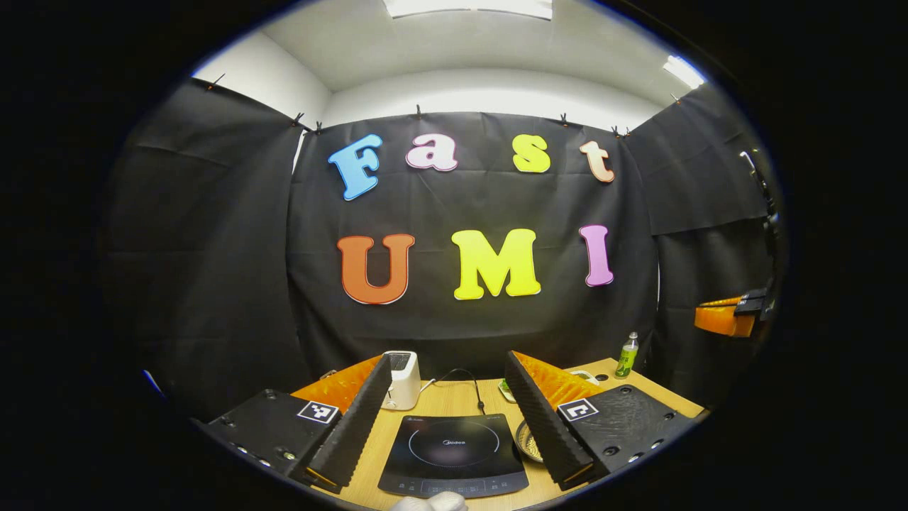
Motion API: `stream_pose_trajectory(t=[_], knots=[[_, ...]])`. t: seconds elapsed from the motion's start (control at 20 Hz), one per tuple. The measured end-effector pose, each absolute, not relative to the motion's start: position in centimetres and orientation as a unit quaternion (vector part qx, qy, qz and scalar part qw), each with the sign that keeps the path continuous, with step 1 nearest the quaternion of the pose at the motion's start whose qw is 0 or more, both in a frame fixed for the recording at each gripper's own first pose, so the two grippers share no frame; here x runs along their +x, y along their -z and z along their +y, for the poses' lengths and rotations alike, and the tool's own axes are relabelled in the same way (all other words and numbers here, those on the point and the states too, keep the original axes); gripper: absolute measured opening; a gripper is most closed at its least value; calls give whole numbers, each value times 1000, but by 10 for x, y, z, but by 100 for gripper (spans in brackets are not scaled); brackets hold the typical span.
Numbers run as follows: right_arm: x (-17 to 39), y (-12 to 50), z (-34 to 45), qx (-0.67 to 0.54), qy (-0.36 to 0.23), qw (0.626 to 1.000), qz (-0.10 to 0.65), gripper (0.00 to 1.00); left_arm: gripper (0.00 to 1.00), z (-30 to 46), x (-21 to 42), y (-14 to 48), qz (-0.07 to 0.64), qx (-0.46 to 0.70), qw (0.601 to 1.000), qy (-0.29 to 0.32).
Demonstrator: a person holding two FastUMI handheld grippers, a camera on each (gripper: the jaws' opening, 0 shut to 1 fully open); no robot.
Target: First push the handle of the pot to place it horizontally, then grasp the pot with both hands and set it on the induction cooktop.
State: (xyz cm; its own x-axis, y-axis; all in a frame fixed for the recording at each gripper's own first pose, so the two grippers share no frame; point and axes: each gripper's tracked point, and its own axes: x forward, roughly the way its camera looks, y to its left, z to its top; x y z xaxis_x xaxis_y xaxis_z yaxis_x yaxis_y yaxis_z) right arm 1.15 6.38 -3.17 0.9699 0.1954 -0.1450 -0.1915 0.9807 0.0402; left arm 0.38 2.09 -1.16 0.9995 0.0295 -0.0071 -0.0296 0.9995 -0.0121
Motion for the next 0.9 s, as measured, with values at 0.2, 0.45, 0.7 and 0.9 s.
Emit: stream_pose_trajectory(t=[0.2,0.45,0.7,0.9], knots=[[18,67,90,23,-137,982,132,4,96,26,4,18,9,-10,1000,-22],[24,135,131,-4,-176,962,210,0,96,35,3,27,17,-14,999,-32],[22,202,166,-22,-203,941,269,4,96,48,-1,36,27,-15,998,-46],[20,253,184,-26,-216,923,318,4,96,57,-3,37,28,-14,998,-57]])
